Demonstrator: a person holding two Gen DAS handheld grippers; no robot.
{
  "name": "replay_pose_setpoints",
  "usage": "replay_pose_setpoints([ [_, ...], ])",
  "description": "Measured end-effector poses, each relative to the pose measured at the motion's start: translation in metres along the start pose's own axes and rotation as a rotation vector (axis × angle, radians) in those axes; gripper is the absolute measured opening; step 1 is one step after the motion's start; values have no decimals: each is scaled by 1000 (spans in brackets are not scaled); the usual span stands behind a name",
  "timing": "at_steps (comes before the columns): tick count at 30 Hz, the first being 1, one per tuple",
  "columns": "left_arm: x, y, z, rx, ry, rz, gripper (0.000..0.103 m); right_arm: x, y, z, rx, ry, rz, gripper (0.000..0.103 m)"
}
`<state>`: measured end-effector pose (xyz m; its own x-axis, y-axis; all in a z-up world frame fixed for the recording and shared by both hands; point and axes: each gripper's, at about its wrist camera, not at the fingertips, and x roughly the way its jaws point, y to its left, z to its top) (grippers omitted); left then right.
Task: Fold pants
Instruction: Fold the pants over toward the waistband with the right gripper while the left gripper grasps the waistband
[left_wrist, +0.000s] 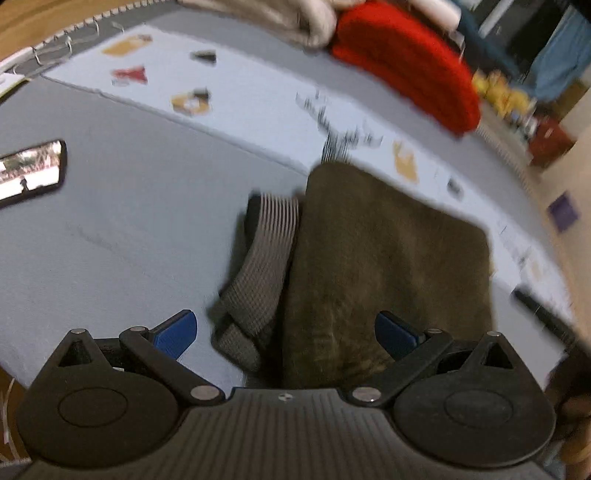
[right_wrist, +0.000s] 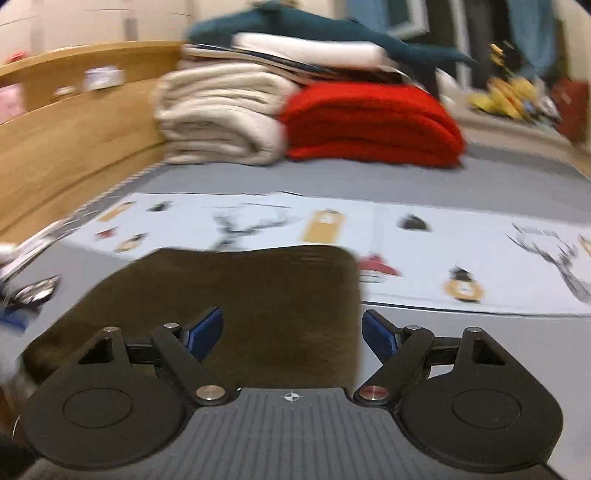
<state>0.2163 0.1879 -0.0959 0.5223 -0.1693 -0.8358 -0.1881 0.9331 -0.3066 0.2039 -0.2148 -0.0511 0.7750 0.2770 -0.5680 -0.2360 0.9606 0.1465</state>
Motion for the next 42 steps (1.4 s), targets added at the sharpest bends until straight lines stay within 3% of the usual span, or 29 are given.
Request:
replay_pose_setpoints([
  [1,7,-3,-4,7,25,2,101,1,-8,-4,44,10,-9,83],
  [3,18,-9,-9,20,76,-37,82,7,-15,-16,159,49,8,83],
  [4,19,-8,-12,21,78,-62,55,9,-13,-25,204,72,3,82],
  [5,18,-10,-14,22,73,-72,46,6,-12,-34,237,83,1,82],
  [8,9,-9,-18,7,38,-69,37,-15,2,-59,280,79,17,79],
  [12,5,0,-17,-18,49,-116,37,-39,21,-67,276,75,142,79],
  [14,11,4,-13,-32,85,-112,50,-41,26,-69,294,128,226,79],
  [16,20,9,-8,-85,113,-116,83,-36,31,-75,268,161,221,79],
  [17,22,12,-7,-111,108,-115,84,-31,34,-78,232,175,200,79],
  [18,22,12,-6,-113,92,-122,81,-27,38,-81,186,193,172,77],
  [19,19,8,-5,-77,67,-136,41,-24,44,-84,133,211,138,76],
  [20,16,3,-3,-33,70,-118,35,-19,51,-86,74,220,110,75],
  [23,4,-18,4,34,60,-81,28,-20,73,-89,-37,211,47,76],
  [26,-12,-41,25,77,64,-100,26,-21,80,-91,-41,195,25,79],
  [30,-32,-63,52,122,-1,-178,26,-25,73,-88,61,163,60,79],
  [33,-18,-34,38,113,-33,-189,26,-20,71,-85,75,182,94,79],
  [35,2,10,10,42,23,-153,29,-20,75,-88,23,188,97,79],
  [36,14,29,-3,14,47,-123,35,-19,77,-91,-8,189,108,79],
  [37,21,46,-13,-24,49,-117,52,-18,79,-93,-35,183,123,79],
  [38,20,59,-20,-68,30,-153,53,-19,82,-95,-68,174,133,79],
  [39,16,63,-21,-101,33,-178,53,-19,87,-97,-111,170,118,79],
  [42,-7,43,-16,-2,-26,-139,51,-18,95,-99,-184,172,90,79],
])
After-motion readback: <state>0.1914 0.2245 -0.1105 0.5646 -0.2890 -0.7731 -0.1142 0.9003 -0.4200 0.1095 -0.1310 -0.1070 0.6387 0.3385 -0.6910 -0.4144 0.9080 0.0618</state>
